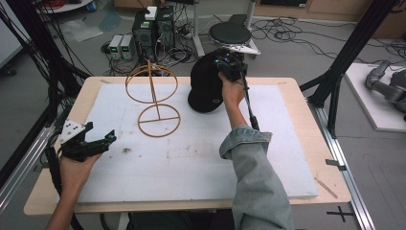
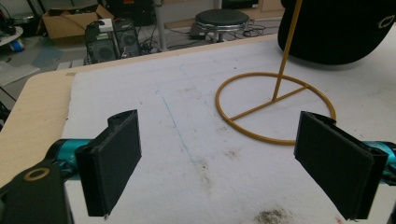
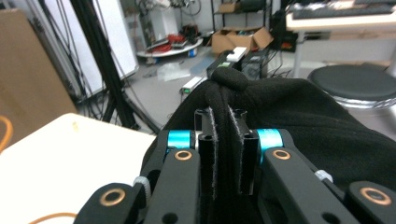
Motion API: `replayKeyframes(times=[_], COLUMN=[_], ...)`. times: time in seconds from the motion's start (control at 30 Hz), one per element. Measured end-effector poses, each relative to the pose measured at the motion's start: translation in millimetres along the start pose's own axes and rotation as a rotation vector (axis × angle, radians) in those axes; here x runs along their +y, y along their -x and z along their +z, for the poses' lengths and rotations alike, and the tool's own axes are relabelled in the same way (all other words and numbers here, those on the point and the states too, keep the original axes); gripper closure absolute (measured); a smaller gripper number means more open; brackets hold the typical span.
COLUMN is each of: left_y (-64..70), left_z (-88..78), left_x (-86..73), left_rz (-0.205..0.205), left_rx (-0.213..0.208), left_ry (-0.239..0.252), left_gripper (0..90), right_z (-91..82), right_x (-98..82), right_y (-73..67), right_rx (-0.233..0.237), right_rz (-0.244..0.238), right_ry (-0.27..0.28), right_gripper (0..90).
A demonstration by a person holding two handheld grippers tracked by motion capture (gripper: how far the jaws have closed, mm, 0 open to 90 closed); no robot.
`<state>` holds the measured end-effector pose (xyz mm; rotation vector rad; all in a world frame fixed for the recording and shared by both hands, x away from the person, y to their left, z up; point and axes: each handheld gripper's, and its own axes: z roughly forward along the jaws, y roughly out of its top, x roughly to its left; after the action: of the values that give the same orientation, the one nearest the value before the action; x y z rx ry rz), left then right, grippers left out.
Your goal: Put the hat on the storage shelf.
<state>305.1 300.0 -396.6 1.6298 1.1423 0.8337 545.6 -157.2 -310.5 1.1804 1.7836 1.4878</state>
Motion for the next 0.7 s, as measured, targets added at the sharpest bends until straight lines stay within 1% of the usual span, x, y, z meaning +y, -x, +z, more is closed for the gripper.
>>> replayKeyframes(times=[0.07,0.1,0.17,0.27,0.3,0.5,0.57,0.6,0.63,0.67,0.7], left_y=[0.1,-0.2,-0.3,-0.4,-0.4,-0.8,-1.3,-1.3,-1.5,-1.5,-1.3], left_z=[-0.2,-0.6,-0.7,-1.4,-1.4,-1.9,-2.3,-2.6,-2.8,-3.0,-3.0], left_x=[0.3,0.4,0.5,0.9,0.9,1.3,1.5,1.6,1.7,1.9,2.0], left_rz=[0.002,0.003,0.0,0.001,0.001,-0.001,0.0,-0.003,-0.002,-0.003,-0.004], left_rx=[-0.002,0.0,0.0,0.001,0.001,0.003,0.002,0.002,0.001,0.002,0.002], left_ry=[0.002,0.0,0.003,0.004,0.004,0.006,0.008,0.01,0.01,0.009,0.011], left_gripper=[15.1,15.1,15.1,15.1,15.1,15.1,15.1,15.1,15.1,15.1,15.0], right_z=[-7.5,-14.8,-21.5,-30.2,-32.6,-45.6,-49.9,-49.9,-53.8,-53.8,-57.7], right_x=[5.5,10.5,15.4,22.0,24.5,43.7,49.4,49.4,55.0,55.0,60.4], right_y=[3.8,7.7,10.6,13.1,13.5,8.2,6.1,6.1,5.0,5.0,3.9], right_rx=[-0.008,-0.012,-0.02,-0.015,-0.014,0.002,0.009,0.009,0.015,0.015,0.02], right_rz=[0.011,0.033,0.044,0.073,0.077,0.07,0.08,0.08,0.093,0.093,0.101], right_ry=[0.024,0.045,0.061,0.087,0.096,0.137,0.167,0.167,0.18,0.18,0.192], right_gripper=[84.3,84.3,84.4,84.4,84.3,84.3,84.3,84.3,84.3,84.3,84.4])
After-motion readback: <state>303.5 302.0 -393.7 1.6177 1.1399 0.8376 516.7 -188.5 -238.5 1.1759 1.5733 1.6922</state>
